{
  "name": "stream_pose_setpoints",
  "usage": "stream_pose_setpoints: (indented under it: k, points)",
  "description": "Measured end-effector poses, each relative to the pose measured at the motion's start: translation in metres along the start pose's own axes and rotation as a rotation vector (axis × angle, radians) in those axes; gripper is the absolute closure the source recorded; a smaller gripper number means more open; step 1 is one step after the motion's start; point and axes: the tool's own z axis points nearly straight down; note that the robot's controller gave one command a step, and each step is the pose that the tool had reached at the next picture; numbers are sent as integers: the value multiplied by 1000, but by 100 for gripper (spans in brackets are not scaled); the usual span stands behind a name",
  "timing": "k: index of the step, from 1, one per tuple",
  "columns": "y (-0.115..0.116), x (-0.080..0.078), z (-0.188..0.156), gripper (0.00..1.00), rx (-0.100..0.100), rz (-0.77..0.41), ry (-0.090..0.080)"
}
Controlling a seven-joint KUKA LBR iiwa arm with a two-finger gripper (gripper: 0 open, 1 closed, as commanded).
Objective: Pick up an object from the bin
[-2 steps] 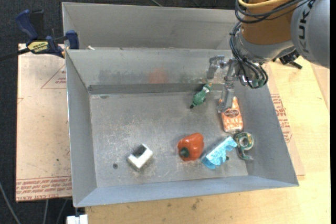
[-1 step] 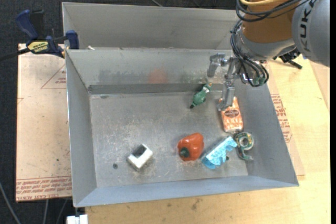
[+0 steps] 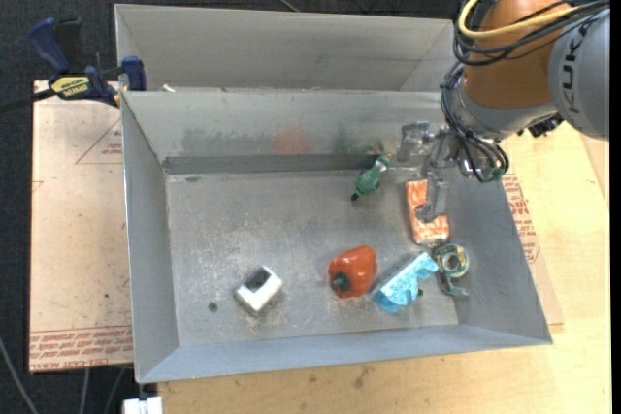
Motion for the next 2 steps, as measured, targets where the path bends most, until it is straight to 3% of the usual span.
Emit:
stream_pose_setpoints:
  k: [1,2]
  points:
    - [-12,-11,49,0,1,135,6]
    - [-10,-13,57,0,0,187,5]
